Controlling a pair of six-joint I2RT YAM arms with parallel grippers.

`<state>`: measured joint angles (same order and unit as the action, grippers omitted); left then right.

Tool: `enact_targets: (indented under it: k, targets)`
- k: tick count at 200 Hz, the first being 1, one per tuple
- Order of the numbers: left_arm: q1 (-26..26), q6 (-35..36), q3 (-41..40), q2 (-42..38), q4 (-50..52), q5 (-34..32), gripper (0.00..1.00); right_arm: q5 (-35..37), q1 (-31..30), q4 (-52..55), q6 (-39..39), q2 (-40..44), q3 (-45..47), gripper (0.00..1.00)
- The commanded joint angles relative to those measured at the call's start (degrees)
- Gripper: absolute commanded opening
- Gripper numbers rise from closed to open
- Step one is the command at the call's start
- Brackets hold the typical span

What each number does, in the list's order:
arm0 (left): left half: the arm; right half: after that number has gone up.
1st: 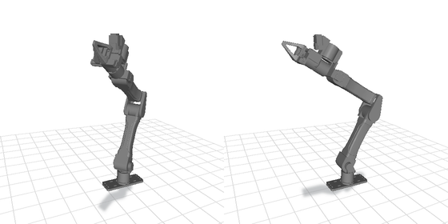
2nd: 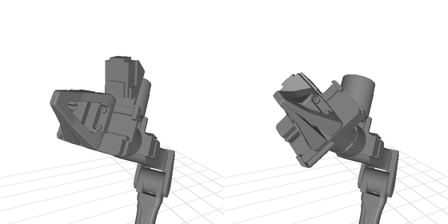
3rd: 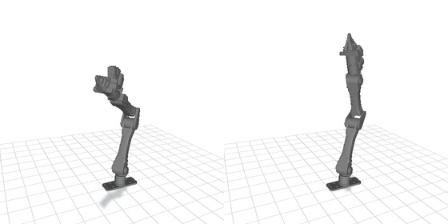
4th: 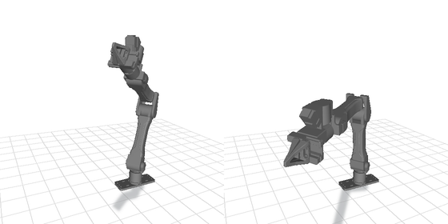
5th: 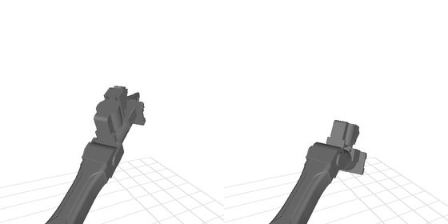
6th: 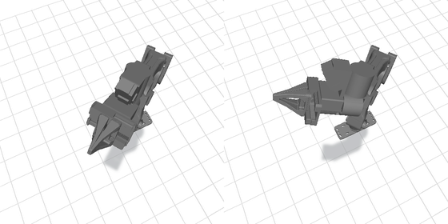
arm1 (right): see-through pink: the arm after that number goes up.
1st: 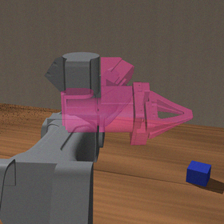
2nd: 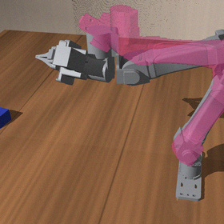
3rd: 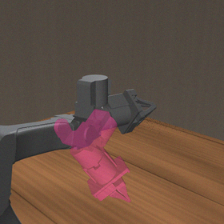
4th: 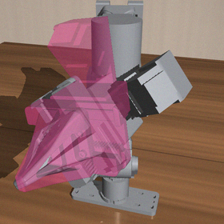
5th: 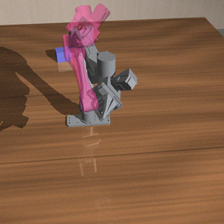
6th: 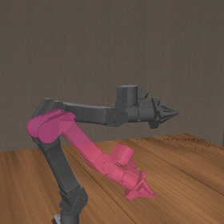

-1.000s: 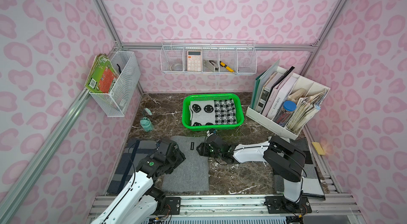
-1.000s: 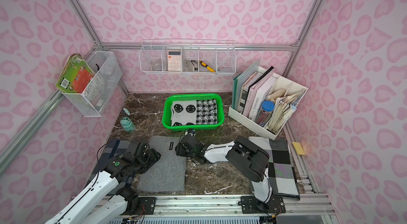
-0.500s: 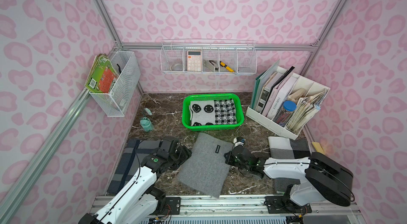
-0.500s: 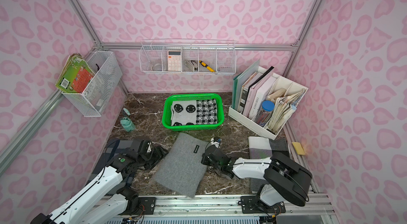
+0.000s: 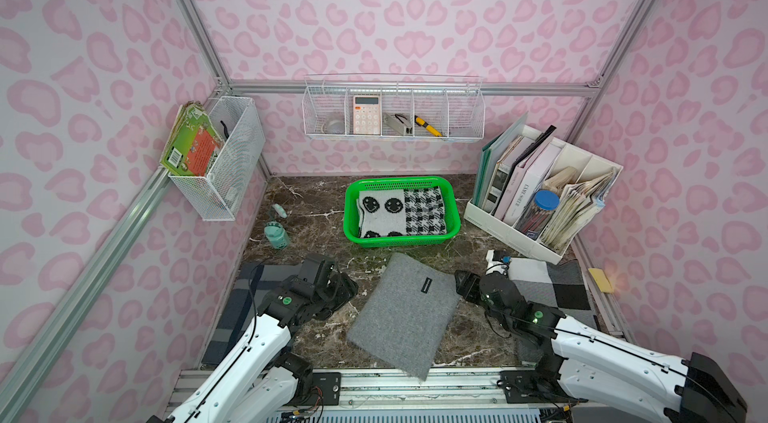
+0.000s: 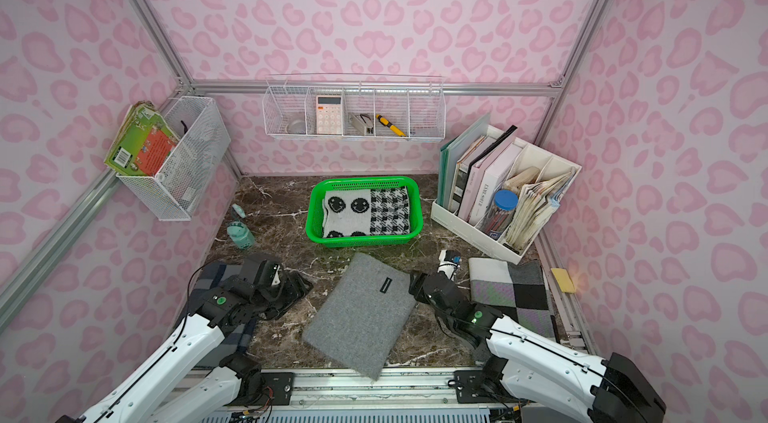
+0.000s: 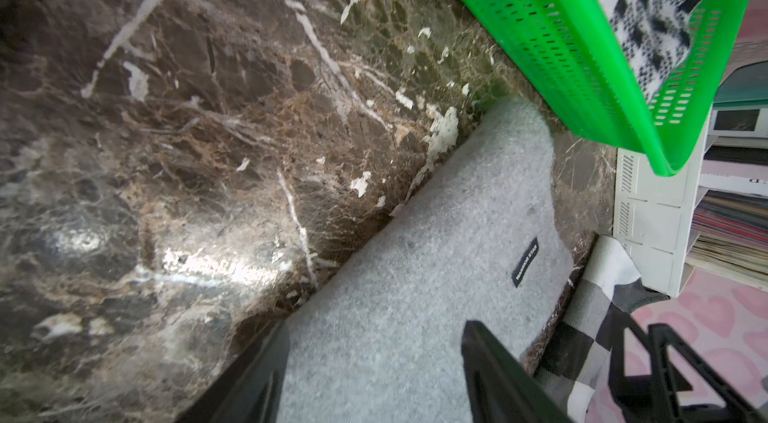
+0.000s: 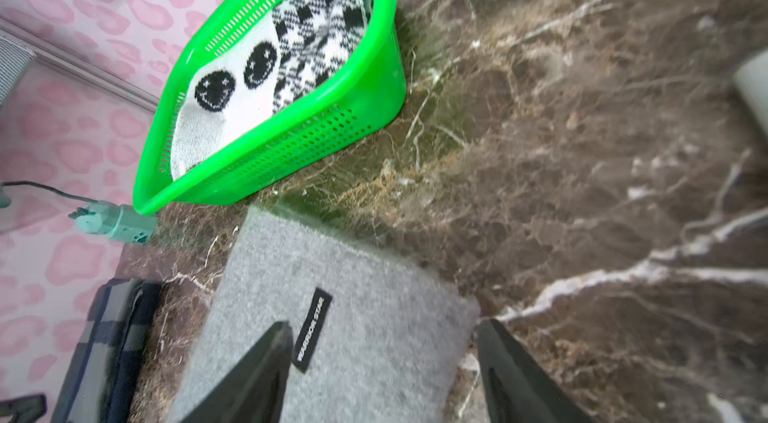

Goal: Put the folded scarf in the basket
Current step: Adjust the scarf at the center of the board.

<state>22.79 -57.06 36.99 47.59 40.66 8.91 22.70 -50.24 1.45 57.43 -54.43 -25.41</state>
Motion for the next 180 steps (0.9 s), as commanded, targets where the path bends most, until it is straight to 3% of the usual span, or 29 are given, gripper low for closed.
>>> enact_targets:
  k: [1, 33, 71, 126, 180]
  targets:
    - [0.2, -1.1, 0.1, -0.8, 6.7, 3.0, 0.70, -1.9, 0.9, 1.1, -9.7, -4.4, -5.4, 0.66]
    - [0.4, -1.7, -1.2, -4.6, 12.0, 3.0, 0.70, -10.1, 1.0, -0.2, -15.9, -16.4, -14.2, 0.60]
    - [0.5, -3.7, -5.0, -8.6, 11.8, 4.9, 0.67, -16.9, 0.2, -4.1, -16.0, -26.1, -17.2, 0.55]
    - [2.5, -6.5, -8.3, -7.6, 6.8, 8.5, 0.63, -17.7, -0.4, -4.4, -13.7, -35.0, -18.2, 0.38]
    - [10.1, -14.5, -11.9, -5.3, 1.9, 2.3, 0.63, -16.4, -0.2, -4.5, -11.8, -36.0, -16.4, 0.37]
